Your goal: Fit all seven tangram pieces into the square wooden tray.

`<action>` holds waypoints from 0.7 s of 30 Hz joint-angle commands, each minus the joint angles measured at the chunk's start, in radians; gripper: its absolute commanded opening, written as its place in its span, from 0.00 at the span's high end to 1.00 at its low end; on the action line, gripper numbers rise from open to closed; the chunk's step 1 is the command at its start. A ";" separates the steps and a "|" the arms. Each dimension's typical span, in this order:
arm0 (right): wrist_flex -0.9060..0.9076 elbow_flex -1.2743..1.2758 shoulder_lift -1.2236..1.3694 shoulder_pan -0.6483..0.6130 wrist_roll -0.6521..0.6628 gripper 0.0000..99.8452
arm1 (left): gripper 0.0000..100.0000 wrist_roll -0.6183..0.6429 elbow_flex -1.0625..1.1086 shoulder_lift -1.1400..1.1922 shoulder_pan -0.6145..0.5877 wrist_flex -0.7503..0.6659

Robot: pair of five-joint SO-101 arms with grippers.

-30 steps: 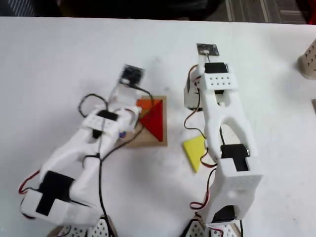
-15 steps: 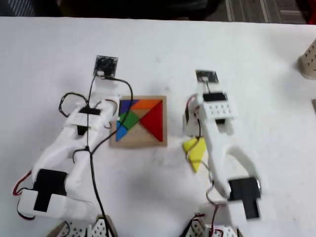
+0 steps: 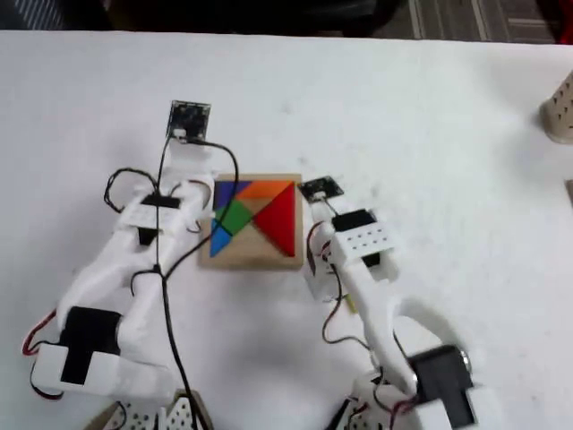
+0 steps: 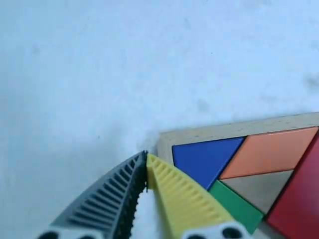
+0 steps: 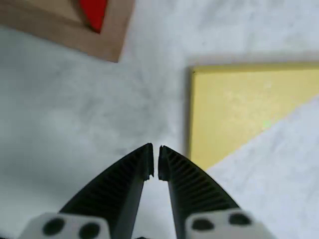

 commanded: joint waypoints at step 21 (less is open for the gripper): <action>-0.081 0.132 -0.099 0.254 0.319 0.98 | 0.98 0.009 -0.046 -0.004 -0.010 -0.026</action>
